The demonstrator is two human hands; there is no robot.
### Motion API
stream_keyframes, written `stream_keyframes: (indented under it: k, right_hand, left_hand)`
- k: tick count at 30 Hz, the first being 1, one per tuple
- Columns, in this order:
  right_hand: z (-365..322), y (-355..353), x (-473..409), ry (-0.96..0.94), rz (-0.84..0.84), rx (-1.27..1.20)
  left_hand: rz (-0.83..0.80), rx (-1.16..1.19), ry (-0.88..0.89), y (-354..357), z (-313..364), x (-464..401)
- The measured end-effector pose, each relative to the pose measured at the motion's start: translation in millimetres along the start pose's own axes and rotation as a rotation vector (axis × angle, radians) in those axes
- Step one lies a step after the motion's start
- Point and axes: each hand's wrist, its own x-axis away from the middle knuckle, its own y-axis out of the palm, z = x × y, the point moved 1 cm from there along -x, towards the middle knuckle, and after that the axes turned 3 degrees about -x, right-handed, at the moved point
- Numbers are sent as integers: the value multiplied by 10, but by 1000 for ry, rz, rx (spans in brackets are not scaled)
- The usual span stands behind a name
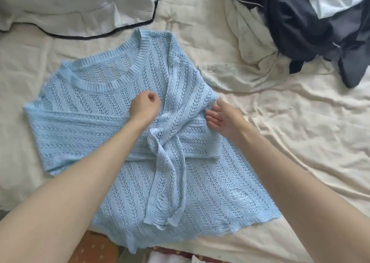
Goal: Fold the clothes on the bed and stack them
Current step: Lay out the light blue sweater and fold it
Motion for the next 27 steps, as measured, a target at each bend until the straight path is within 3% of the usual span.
stream_keyframes:
  k: [2,4,10,14,17,19,24,27]
  right_hand:
    - [-57,65,-65,96,-49,-101]
    - [-82,123,-71,125,-77,-31]
    - [-246,219,-126,102,101,-8]
    - [-412,227,-165,-163,188,-156]
    - [-454,176,-179,-411,285,-40]
    - [-364,163,-176,-443,263,30]
    - [-286,199,-217,-105,93,-205]
    - [-416,223,-316,-10,168,-230]
  left_hand:
    - [-36,86,45,49,220,-214]
    - [-61,173,34,129,427,-396]
    - [-73,363,-113,217,783,-832]
    - [21,390,-135,94,906,-1085]
    - [7,432,-85,17,976,-1209]
    - [-31,411,-58,4,1025,-1201]
    - [-87,469,-104,74,1031,-1206]
    - [-75,450,-104,100,1060,-1230]
